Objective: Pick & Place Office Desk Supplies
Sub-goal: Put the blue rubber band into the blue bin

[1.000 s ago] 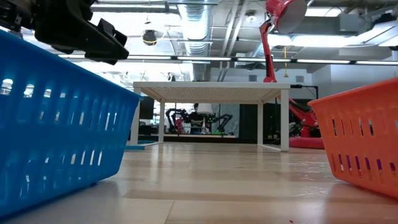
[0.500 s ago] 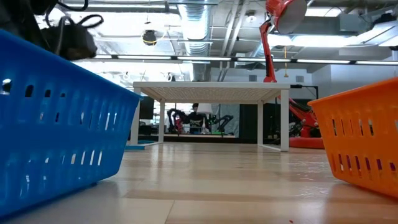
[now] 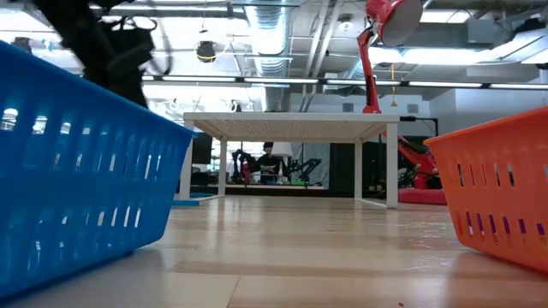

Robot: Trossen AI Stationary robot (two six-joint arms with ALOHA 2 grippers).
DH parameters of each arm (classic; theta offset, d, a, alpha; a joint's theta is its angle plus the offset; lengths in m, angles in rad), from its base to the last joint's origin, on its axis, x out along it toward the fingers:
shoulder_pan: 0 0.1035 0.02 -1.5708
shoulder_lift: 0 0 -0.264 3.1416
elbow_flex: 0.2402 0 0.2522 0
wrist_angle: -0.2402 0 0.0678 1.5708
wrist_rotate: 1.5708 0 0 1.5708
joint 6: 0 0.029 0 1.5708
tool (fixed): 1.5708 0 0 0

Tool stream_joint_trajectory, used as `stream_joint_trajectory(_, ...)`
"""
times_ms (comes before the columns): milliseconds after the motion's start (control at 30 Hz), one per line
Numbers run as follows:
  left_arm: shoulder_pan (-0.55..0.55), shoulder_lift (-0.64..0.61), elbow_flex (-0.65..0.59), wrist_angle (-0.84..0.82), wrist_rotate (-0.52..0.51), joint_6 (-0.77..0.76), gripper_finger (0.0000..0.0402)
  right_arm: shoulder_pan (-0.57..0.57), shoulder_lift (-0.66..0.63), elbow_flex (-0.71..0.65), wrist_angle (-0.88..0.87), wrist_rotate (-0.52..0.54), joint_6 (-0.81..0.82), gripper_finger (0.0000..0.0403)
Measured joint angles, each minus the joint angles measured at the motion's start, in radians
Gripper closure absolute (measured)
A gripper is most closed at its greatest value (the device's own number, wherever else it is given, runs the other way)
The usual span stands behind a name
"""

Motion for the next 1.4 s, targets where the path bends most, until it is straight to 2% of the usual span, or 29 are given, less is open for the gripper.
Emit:
stream_joint_trajectory(67, 0.094, -0.019, 0.054, -0.002, 0.032, 0.092, 0.0289, 0.000, 0.000, 0.000, 0.001, 0.000, 0.000, 0.0265)
stream_joint_trajectory(167, 0.242, -0.017, 0.140, -0.003, 0.134, 0.199, 0.0285, 0.000, 0.000, 0.000, 0.003, 0.000, 0.000, 0.0263)
stream_joint_trajectory(267, 0.383, 0.026, 0.229, -0.027, 0.215, 0.276, 0.0280, 0.000, 0.000, 0.000, 0.003, 0.000, -0.004, 0.0264)
stream_joint_trajectory(433, 0.585, 0.167, 0.356, -0.170, 0.327, 0.330, 0.0273, 0.001, 0.000, 0.000, 0.004, 0.000, -0.011, 0.0263)
stream_joint_trajectory(567, 0.686, 0.302, 0.394, -0.200, 0.448, 0.428, 0.0272, 0.001, 0.000, -0.007, 0.012, 0.001, -0.011, 0.0262)
stream_joint_trajectory(667, 0.732, 0.397, 0.396, -0.198, 0.521, 0.529, 0.0272, 0.003, 0.001, -0.022, 0.033, 0.000, -0.011, 0.0263)
stream_joint_trajectory(767, 0.743, 0.486, 0.396, -0.183, 0.531, 0.612, 0.0272, 0.005, 0.001, -0.044, 0.053, 0.000, -0.011, 0.0263)
stream_joint_trajectory(867, 0.743, 0.556, 0.396, -0.151, 0.546, 0.621, 0.0272, 0.006, 0.001, -0.061, 0.057, -0.001, -0.008, 0.0263)
stream_joint_trajectory(967, 0.751, 0.591, 0.374, -0.033, 0.597, 0.625, 0.0272, 0.009, 0.001, -0.065, 0.057, -0.001, 0.000, 0.0262)
stream_joint_trajectory(1067, 0.792, 0.591, 0.333, 0.083, 0.632, 0.625, 0.0272, 0.015, 0.001, -0.065, 0.074, 0.000, 0.000, 0.0262)
stream_joint_trajectory(1200, 0.888, 0.549, 0.263, 0.137, 0.717, 0.627, 0.0272, 0.028, 0.001, -0.065, 0.097, 0.000, 0.000, 0.0264)
stream_joint_trajectory(1400, 1.020, 0.432, 0.061, 0.366, 1.003, 0.626, 0.0272, 0.028, 0.001, -0.065, 0.101, 0.006, 0.000, 0.0264)
